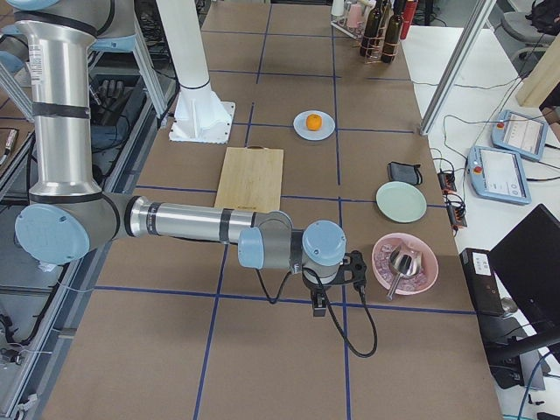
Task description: Pick orange to plate
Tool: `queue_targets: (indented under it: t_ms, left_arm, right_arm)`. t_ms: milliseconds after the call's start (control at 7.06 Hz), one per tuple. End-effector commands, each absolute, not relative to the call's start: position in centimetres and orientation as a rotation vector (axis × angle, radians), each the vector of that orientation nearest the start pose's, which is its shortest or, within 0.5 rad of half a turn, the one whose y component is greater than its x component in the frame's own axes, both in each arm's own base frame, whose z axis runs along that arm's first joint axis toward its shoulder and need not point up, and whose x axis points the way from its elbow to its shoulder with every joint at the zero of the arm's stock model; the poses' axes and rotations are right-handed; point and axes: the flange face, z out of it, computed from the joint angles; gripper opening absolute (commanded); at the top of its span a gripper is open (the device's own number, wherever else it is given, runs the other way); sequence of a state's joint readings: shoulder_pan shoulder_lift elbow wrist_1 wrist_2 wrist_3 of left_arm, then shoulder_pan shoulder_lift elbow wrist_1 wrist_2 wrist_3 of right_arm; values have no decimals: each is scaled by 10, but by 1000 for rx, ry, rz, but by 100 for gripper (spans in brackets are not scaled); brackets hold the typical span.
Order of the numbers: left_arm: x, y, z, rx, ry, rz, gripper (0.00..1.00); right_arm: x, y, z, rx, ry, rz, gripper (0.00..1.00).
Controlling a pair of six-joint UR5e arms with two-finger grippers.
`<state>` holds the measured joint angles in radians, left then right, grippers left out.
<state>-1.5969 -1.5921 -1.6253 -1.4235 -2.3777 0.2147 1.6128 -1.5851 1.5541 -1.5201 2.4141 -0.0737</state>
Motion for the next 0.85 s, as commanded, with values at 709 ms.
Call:
queue_targets:
  t_ms: [709]
  left_arm:
    - [-74,-494,630,37,809,154,100]
  right_arm:
    - [83,-490,648,56,-842,-25,100]
